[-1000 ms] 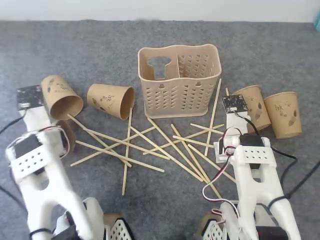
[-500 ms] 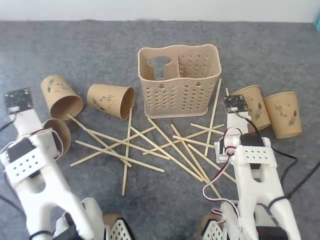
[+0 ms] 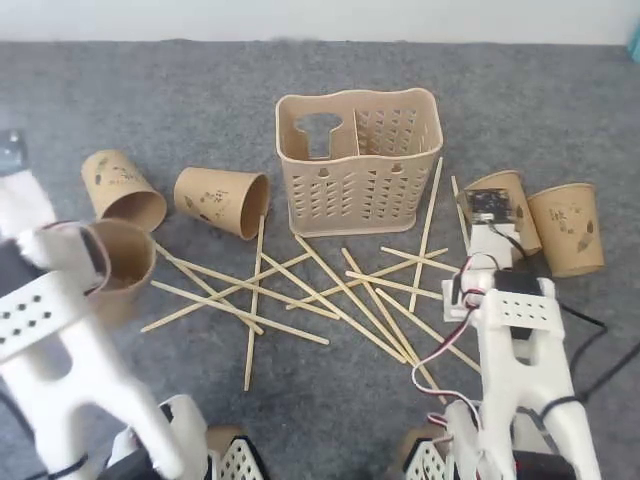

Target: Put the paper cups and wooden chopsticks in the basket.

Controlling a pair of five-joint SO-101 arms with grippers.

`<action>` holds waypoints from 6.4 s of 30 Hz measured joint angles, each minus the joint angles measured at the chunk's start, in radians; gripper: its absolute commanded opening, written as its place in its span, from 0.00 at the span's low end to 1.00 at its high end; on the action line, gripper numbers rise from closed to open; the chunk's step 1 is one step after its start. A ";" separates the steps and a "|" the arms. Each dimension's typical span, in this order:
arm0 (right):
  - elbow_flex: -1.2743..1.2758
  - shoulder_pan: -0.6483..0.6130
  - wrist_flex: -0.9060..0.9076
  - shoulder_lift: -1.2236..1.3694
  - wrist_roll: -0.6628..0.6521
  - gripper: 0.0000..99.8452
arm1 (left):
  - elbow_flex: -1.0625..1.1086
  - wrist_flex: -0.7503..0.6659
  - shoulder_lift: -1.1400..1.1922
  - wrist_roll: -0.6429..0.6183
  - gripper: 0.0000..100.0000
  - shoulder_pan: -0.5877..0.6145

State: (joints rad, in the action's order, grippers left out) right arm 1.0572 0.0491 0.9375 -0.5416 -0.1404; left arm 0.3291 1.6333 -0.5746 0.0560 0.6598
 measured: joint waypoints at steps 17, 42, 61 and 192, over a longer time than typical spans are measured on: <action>0.000 0.109 -0.029 -0.006 0.008 0.09 | -0.519 0.066 0.008 -0.394 0.01 -0.638; 0.339 0.348 -0.031 -0.862 0.069 0.09 | -1.062 -0.270 0.695 -0.517 0.01 -0.990; 0.339 0.348 -0.031 -0.862 0.069 0.09 | -1.174 -0.143 0.902 -0.545 0.12 -1.030; -1.700 0.354 0.420 1.148 -0.052 0.01 | 0.766 -0.643 -0.396 -0.279 0.14 -0.514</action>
State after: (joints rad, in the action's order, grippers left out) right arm -0.6429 0.4035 1.3579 0.6061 -0.1926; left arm 1.0948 0.9904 -0.9705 -0.2232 0.1458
